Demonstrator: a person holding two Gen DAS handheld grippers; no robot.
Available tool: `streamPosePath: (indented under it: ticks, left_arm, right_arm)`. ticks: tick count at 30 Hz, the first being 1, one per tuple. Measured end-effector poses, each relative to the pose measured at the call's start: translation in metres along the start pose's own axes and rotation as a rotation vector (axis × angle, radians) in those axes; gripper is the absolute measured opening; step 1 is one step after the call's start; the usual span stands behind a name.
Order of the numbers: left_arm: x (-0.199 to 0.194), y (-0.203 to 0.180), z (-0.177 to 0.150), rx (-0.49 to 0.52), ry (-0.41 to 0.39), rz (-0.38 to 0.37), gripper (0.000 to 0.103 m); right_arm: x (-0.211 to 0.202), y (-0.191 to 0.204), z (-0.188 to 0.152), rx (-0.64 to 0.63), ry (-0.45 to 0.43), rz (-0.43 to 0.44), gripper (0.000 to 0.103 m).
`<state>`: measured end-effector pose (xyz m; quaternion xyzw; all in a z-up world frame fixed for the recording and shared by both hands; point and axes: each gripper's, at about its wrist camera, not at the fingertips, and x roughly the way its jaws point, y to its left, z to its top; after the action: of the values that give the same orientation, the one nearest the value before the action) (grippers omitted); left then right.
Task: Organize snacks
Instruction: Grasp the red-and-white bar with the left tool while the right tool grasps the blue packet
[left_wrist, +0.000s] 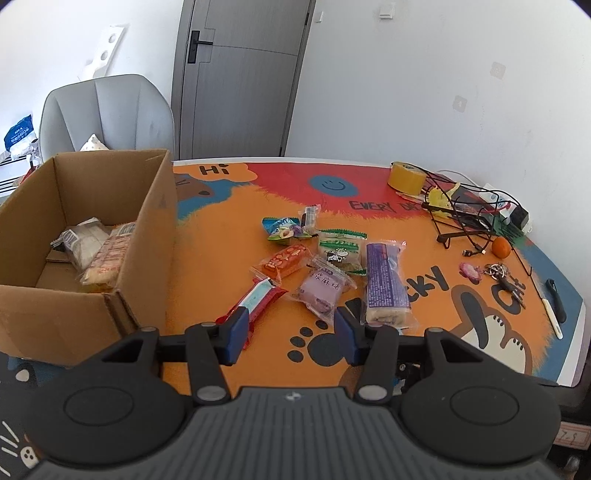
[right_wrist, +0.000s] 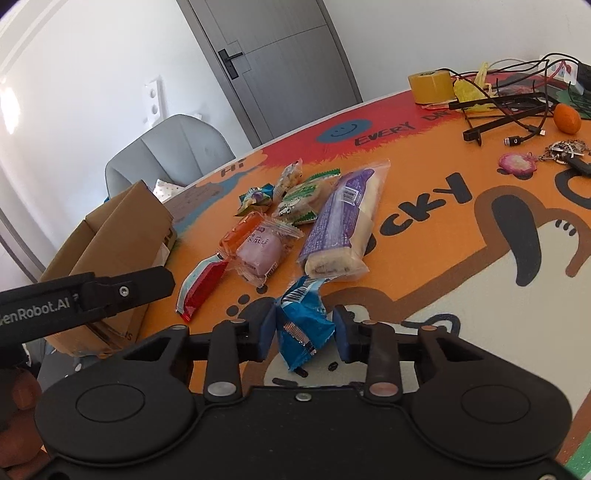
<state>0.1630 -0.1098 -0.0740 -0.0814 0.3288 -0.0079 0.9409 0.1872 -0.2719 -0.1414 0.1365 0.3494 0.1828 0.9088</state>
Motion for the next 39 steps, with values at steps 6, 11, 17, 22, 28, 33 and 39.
streamPosePath:
  ticks: [6, 11, 17, 22, 28, 33, 39]
  left_arm:
    - [0.022, -0.004, 0.0, 0.022, 0.014, 0.036, 0.05]
    - [0.038, -0.005, 0.003, 0.031, 0.013, 0.072, 0.05]
    - [0.054, -0.003, 0.004, 0.041, 0.002, 0.115, 0.05]
    - [0.069, 0.005, 0.003, 0.018, 0.024, 0.153, 0.05]
    - [0.077, 0.01, -0.003, 0.019, 0.052, 0.152, 0.042]
    - [0.07, 0.009, -0.005, 0.018, 0.057, 0.113, 0.019]
    - [0.062, 0.006, -0.008, 0.016, 0.062, 0.067, 0.019]
  right_arm:
    - [-0.012, -0.016, 0.003, 0.042, -0.041, 0.004, 0.032]
    - [-0.018, -0.031, 0.007, 0.088, -0.066, -0.005, 0.032]
    - [-0.021, -0.043, 0.011, 0.118, -0.089, -0.022, 0.032]
    - [-0.019, -0.047, 0.012, 0.119, -0.095, -0.034, 0.032]
    - [-0.006, -0.042, 0.007, 0.093, -0.053, -0.054, 0.04]
    - [-0.005, -0.038, 0.007, 0.088, -0.055, -0.047, 0.034]
    - [-0.008, -0.036, 0.006, 0.127, -0.056, 0.006, 0.031]
